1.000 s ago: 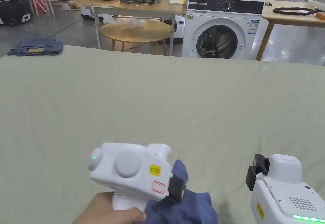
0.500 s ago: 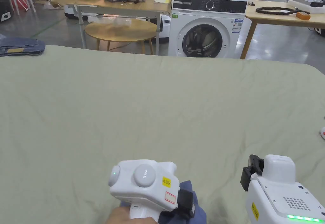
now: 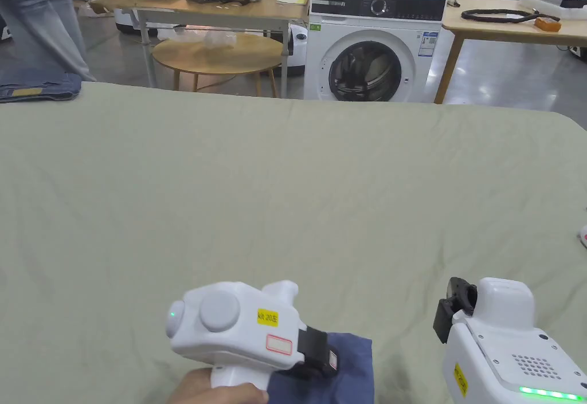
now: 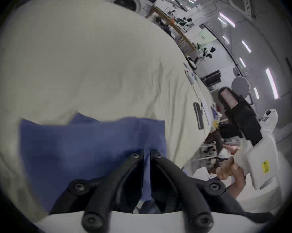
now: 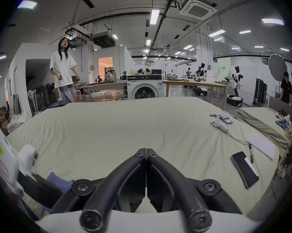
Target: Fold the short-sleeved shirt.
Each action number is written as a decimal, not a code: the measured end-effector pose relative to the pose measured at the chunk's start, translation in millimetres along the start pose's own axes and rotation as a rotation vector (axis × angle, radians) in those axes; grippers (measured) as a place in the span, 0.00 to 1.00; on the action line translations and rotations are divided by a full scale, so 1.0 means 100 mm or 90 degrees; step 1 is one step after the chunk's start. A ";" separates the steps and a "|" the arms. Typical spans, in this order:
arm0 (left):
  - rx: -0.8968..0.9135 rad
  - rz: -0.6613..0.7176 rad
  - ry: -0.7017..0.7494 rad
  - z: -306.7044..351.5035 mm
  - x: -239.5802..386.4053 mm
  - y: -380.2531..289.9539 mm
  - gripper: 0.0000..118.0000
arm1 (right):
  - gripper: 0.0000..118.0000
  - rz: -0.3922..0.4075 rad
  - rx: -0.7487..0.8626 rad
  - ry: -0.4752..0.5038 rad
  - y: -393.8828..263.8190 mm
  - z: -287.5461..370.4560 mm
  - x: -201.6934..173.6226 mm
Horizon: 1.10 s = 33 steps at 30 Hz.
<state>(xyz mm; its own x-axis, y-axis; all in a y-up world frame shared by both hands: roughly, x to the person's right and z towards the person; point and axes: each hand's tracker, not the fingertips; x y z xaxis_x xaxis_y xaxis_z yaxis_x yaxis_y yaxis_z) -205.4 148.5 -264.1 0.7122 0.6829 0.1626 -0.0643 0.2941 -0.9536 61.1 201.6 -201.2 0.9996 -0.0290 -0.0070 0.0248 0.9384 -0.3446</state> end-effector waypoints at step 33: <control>0.660 -0.240 0.428 1.47 0.06 -0.42 0.00 | 0.00 0.011 0.064 0.021 0.24 -0.10 -0.25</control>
<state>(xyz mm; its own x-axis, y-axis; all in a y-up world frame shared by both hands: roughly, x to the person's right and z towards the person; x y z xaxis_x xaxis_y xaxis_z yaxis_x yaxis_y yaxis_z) -300.8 238.4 -185.9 0.9954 0.0657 -0.0702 -0.0778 0.9793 -0.1868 36.2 221.6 -218.6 0.9988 -0.0216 -0.0432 0.0101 0.9686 -0.2486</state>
